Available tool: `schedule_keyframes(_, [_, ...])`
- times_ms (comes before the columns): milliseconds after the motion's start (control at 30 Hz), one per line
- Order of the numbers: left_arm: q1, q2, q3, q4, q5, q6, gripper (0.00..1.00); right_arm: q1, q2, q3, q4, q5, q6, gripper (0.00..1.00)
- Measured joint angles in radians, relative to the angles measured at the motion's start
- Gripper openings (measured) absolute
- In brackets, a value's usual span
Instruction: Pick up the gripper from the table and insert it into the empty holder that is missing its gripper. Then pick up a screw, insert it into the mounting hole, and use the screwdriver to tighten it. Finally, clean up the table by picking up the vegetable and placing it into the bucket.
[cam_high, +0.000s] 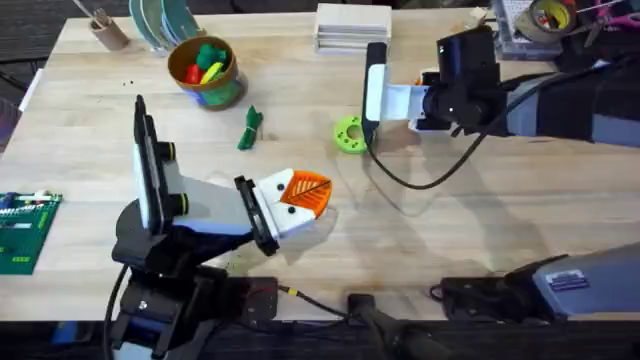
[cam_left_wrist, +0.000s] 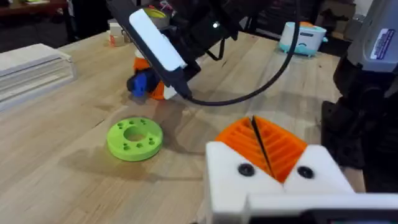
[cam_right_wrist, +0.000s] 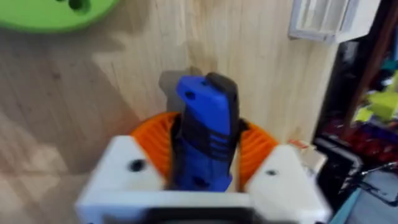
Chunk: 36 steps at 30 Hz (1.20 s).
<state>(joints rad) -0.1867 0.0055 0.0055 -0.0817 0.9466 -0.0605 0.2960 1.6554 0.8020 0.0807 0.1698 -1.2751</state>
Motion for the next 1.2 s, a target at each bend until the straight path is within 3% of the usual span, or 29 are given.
schedule_keyframes(100, [0.000, 0.000, 0.000, 0.000, 0.000, 0.000, 0.016, 0.002, 0.000, 0.015, 0.020, 0.012, -0.002, 0.877])
schedule_keyframes(133, [0.000, 0.000, 0.000, 0.000, 0.000, 0.000, 0.016, 0.002, 0.000, 0.024, 0.022, 0.016, -0.004, 0.964])
schedule_keyframes(333, [0.000, 0.000, 0.000, 0.000, 0.000, 0.001, 0.031, 0.006, 0.000, 0.027, 0.018, 0.017, 0.027, 0.991])
schedule_keyframes(400, [0.000, 0.000, 0.000, 0.000, 0.000, 0.003, 0.237, 0.006, 0.000, 0.027, 0.016, 0.017, 0.069, 0.991])
schedule_keyframes(533, [0.000, 0.000, 0.000, 0.000, 0.000, 0.003, 0.851, 0.006, 0.000, 0.027, 0.012, 0.016, 0.217, 0.991])
schedule_keyframes(567, [0.000, 0.000, 0.000, 0.000, 0.000, 0.000, 0.954, 0.007, -0.001, 0.027, 0.010, 0.014, 0.263, 0.991])
schedule_keyframes(633, [0.000, 0.000, 0.000, 0.000, 0.000, 0.000, 0.989, 0.007, -0.006, 0.026, 0.000, 0.007, 0.369, 0.991])
schedule_keyframes(667, [0.000, 0.000, 0.000, 0.000, 0.000, -0.001, 0.910, 0.009, -0.010, 0.025, -0.009, 0.003, 0.425, 0.991])
schedule_keyframes(833, [0.000, 0.000, 0.000, 0.000, 0.000, 0.000, 0.134, 0.012, -0.049, 0.019, -0.067, -0.012, 0.657, 0.991])
schedule_keyframes(867, [0.000, 0.000, 0.000, 0.000, 0.000, 0.004, 0.040, 0.013, -0.064, 0.019, -0.084, -0.013, 0.694, 0.991])
schedule_keyframes(900, [0.000, 0.000, 0.000, 0.001, 0.000, 0.008, 0.073, 0.013, -0.080, 0.019, -0.103, -0.014, 0.730, 0.991])
schedule_keyframes(1067, [0.000, 0.000, 0.000, 0.000, 0.000, 0.004, 0.866, 0.014, -0.176, 0.019, -0.181, -0.014, 0.871, 0.991])
schedule_keyframes(1100, [0.000, 0.000, 0.000, 0.000, 0.000, 0.001, 0.954, 0.014, -0.197, 0.019, -0.190, -0.015, 0.899, 0.991])
schedule_keyframes(1200, [0.000, 0.000, 0.000, 0.000, -0.001, 0.001, 0.991, 0.014, -0.252, 0.019, -0.195, -0.018, 0.992, 0.991])
